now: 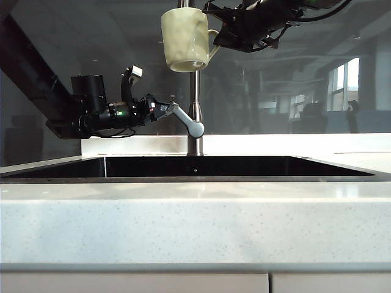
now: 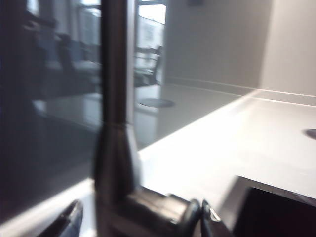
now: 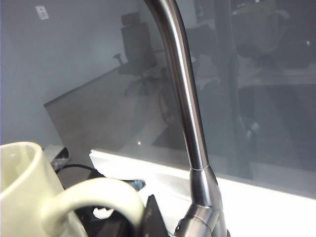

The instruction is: Pick up the mug next to the sink, go to the faucet to get some water, pour the water into the sink, and finally put the mug back to its place.

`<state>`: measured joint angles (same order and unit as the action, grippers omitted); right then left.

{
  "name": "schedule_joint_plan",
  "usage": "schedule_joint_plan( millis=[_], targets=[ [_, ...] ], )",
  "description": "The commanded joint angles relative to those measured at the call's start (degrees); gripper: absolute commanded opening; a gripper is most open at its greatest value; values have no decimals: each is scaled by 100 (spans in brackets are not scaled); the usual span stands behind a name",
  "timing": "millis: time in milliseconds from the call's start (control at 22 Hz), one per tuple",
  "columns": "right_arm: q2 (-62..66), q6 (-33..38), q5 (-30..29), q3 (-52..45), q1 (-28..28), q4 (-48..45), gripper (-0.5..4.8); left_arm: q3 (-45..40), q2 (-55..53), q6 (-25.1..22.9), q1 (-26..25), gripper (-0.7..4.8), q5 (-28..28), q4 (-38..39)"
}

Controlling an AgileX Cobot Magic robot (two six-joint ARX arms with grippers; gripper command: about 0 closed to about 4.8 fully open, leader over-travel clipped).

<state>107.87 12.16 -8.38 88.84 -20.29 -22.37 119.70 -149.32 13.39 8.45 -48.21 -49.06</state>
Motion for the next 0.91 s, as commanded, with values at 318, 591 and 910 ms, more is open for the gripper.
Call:
schedule_joint_plan(
  millis=[318,591,910],
  targets=[
    [-146,59,-11,79,35,-474,-5,13,44,358,-63,296,-24,-737],
    [-297,-1281,-46,74,332,-68,-5,13,61,1023,-197,296,-1069,-1515],
    [-601,-4544,715,72,326,761,-5,13,61,1325,-341,296,-1049,-1532]
  ],
)
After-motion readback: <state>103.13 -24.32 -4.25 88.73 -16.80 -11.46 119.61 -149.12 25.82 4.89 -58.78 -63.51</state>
